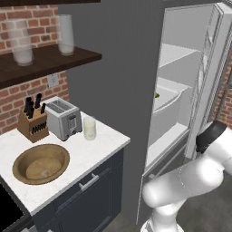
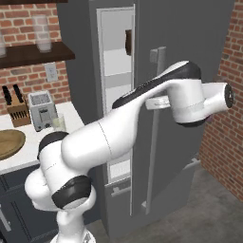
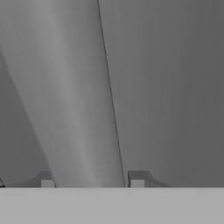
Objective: Grab a lemon wedge from the fridge and one ice cube from the ice bowl, and put them in the glass of lemonade.
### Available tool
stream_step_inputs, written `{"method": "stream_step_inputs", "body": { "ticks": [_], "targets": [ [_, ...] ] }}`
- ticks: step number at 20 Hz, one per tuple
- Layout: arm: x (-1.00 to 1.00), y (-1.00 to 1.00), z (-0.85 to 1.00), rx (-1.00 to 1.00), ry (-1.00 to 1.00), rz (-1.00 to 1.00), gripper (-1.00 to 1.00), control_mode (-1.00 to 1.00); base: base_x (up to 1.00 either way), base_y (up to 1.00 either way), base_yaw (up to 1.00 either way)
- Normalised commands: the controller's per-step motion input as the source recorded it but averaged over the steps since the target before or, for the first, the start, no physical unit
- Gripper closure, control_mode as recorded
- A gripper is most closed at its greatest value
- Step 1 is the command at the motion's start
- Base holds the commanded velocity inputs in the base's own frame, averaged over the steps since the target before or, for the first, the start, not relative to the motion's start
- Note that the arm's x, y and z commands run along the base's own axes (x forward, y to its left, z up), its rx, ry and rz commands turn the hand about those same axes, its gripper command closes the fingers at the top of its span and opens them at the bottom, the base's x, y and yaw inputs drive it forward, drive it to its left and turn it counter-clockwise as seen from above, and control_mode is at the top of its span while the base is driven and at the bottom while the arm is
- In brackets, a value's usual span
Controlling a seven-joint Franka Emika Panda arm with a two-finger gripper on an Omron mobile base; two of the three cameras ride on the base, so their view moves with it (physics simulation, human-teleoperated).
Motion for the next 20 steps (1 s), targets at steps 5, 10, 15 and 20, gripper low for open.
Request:
{"method": "stream_step_inputs", "body": {
  "ticks": [5, 10, 15, 20],
  "targets": [
    [-0.41, -0.24, -0.04, 0.00, -0.08, -0.15, -1.00, -1.00, 0.00, 0.00, 0.00],
    [-0.31, -0.29, 0.23, 0.00, 0.02, -0.20, -1.00, -1.00, 0.00, 0.00, 0.00],
    [-0.76, -0.22, 0.34, 0.00, -0.07, -0.26, -1.00, -1.00, 0.00, 0.00, 0.00],
    [-1.00, -0.09, 0.25, 0.01, -0.20, -0.26, -1.00, -1.00, 0.00, 0.00, 0.00]
  ]
}}
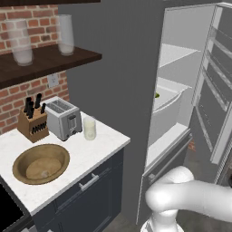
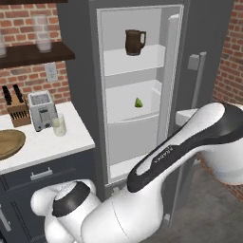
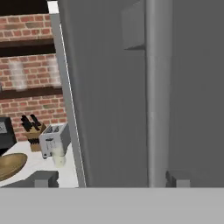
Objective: Grab a lemon wedge from the fridge and one ice cube from the ice bowl, and put them in the glass of lemonade.
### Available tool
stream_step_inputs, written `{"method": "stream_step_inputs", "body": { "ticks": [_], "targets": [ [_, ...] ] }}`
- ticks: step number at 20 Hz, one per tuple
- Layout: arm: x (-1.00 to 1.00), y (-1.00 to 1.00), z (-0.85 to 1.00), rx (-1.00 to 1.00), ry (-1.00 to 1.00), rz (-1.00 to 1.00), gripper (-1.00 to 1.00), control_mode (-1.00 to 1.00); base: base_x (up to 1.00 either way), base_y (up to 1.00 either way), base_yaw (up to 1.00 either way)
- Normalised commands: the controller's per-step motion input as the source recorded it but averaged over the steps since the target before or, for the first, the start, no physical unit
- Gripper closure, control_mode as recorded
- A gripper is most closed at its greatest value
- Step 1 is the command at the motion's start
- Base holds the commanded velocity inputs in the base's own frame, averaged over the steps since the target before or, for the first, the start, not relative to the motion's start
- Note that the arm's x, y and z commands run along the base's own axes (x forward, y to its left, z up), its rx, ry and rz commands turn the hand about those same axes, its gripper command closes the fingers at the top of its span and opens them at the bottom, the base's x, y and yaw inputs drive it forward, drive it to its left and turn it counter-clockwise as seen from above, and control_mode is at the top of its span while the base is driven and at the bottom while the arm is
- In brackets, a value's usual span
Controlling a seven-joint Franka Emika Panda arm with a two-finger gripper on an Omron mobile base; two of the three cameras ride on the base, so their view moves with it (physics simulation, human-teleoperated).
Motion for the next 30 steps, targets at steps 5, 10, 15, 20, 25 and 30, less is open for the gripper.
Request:
{"method": "stream_step_inputs", "body": {
  "ticks": [5, 10, 15, 20, 25, 30],
  "targets": [
    [-0.77, 0.35, 0.31, -0.02, -0.13, -0.18, -1.00, -1.00, 0.00, 0.00, 0.00],
    [-0.16, 1.00, 0.21, -0.25, 0.00, -0.21, -1.00, -1.00, 0.00, 0.00, 0.00],
    [0.00, 1.00, 0.16, -0.33, 0.09, -0.25, -1.00, -1.00, 0.00, 0.00, 0.00],
    [0.01, 1.00, 0.06, -0.37, 0.16, -0.31, -1.00, -1.00, 0.00, 0.00, 0.00],
    [0.64, 0.95, 0.00, -0.37, 0.27, -0.33, -1.00, -1.00, 0.00, 0.00, 0.00],
    [1.00, 0.41, -0.40, -0.41, 0.42, -0.30, -1.00, -1.00, 0.00, 0.00, 0.00]
  ]
}}
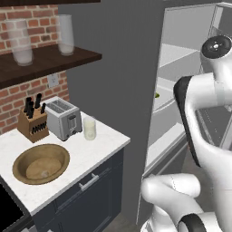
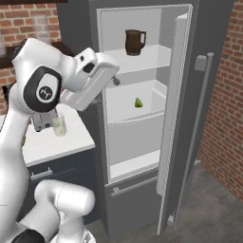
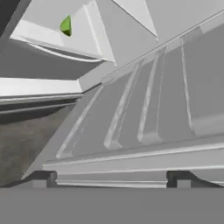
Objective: Grab a lemon wedge from the fridge and one ice cube from the ice bowl, and put them in the glass of lemonade.
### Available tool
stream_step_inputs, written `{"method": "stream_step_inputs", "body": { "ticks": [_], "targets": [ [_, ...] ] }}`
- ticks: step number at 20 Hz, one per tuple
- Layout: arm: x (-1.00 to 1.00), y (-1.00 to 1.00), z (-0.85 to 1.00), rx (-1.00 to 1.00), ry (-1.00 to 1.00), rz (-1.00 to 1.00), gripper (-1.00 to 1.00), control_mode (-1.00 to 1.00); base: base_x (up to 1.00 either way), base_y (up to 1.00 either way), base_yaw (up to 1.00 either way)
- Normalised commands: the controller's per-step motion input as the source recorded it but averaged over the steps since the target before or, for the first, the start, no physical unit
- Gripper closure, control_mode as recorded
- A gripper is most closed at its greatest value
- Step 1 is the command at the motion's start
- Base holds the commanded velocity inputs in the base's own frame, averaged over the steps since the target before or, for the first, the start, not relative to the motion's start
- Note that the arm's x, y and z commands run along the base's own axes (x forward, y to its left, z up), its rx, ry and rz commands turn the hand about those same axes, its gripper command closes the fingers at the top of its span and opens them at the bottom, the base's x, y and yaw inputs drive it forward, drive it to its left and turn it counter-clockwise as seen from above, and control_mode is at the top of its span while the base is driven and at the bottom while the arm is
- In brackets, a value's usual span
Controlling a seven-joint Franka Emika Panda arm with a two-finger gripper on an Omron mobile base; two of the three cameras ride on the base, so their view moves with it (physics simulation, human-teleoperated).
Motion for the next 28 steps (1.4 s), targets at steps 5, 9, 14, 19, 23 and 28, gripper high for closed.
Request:
{"method": "stream_step_inputs", "body": {
  "ticks": [5, 9, 14, 19, 23, 28],
  "targets": [
    [1.00, -0.04, -0.21, -0.19, 0.31, -0.26, -1.00, -1.00, 0.00, 0.00, 0.00],
    [0.87, -0.44, -0.44, -0.01, 0.25, -0.25, -1.00, -1.00, 0.00, 0.00, 0.00],
    [0.57, -0.67, -0.46, 0.00, 0.25, -0.23, -1.00, -1.00, 0.00, 0.00, 0.00],
    [0.55, -0.83, -0.48, 0.00, 0.14, -0.22, -1.00, -1.00, 0.00, 0.00, 0.00],
    [0.12, -0.91, -0.45, 0.00, 0.03, -0.25, -1.00, -1.00, 0.00, 0.00, 0.00],
    [0.00, -1.00, -0.21, 0.00, 0.00, -0.26, -1.00, -1.00, 0.00, 0.00, 0.00]
  ]
}}
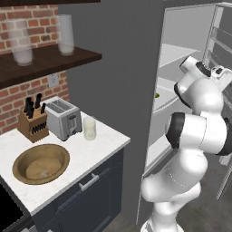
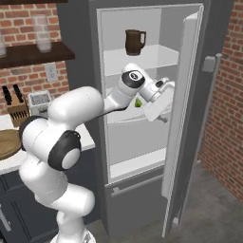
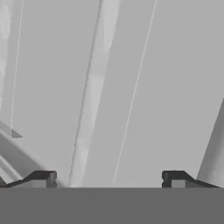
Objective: Grab a lemon wedge from the fridge and one ice cube from the ice bowl, and put them in the glass of lemonade.
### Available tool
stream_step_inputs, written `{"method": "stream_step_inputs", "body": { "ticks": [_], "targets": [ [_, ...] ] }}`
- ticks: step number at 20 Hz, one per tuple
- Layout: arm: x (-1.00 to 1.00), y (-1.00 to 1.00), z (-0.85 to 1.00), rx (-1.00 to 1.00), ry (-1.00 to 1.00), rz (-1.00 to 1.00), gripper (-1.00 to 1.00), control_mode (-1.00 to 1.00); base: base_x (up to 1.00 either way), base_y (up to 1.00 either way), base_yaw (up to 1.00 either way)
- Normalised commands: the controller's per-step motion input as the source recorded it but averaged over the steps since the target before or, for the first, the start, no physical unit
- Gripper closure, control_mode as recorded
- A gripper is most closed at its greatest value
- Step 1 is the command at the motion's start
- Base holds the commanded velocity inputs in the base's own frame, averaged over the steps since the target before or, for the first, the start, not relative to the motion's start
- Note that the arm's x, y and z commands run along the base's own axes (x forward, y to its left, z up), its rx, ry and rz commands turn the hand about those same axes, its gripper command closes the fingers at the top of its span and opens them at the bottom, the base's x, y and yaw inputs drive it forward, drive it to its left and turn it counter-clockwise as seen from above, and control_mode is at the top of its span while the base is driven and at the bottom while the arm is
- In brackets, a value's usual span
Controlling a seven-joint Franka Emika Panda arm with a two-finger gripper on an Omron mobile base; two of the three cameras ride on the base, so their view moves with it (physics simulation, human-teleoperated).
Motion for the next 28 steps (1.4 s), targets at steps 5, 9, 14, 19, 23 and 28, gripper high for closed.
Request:
{"method": "stream_step_inputs", "body": {
  "ticks": [5, 9, 14, 19, 23, 28],
  "targets": [
    [0.00, -1.00, -0.17, 0.00, 0.00, -0.24, -1.00, -1.00, 0.00, 0.00, 0.00],
    [0.08, -1.00, -0.19, 0.00, 0.00, -0.19, -1.00, -1.00, 0.00, 0.00, 0.00],
    [-0.01, -0.71, 0.03, 0.00, -0.11, -0.08, -1.00, -1.00, 0.00, 0.00, 0.00],
    [-0.73, 0.51, 0.50, -0.05, -0.34, 0.00, -1.00, -1.00, 0.00, 0.00, 0.00],
    [-0.81, 1.00, 0.45, -0.11, -0.47, 0.00, -1.00, -1.00, 0.00, 0.00, 0.00],
    [-0.53, 1.00, 0.07, -0.02, -0.49, 0.01, -1.00, -1.00, 0.00, 0.00, 0.00]
  ]
}}
